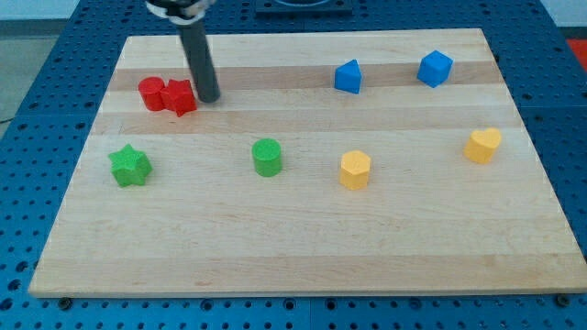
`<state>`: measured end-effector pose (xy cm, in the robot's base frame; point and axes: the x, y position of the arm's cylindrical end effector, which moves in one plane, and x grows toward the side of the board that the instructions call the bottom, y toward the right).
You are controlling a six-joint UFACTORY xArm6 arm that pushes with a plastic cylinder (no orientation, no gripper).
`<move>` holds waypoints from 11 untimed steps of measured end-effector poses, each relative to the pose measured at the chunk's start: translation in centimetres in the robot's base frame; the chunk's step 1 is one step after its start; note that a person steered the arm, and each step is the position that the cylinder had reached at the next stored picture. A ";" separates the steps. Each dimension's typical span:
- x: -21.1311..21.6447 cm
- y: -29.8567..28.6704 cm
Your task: Push the green circle diagonally below the red star
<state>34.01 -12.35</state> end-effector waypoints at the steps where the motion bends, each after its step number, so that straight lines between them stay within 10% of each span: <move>1: 3.6 6.1; 7: 17.8 13.3; 11: 12.2 4.5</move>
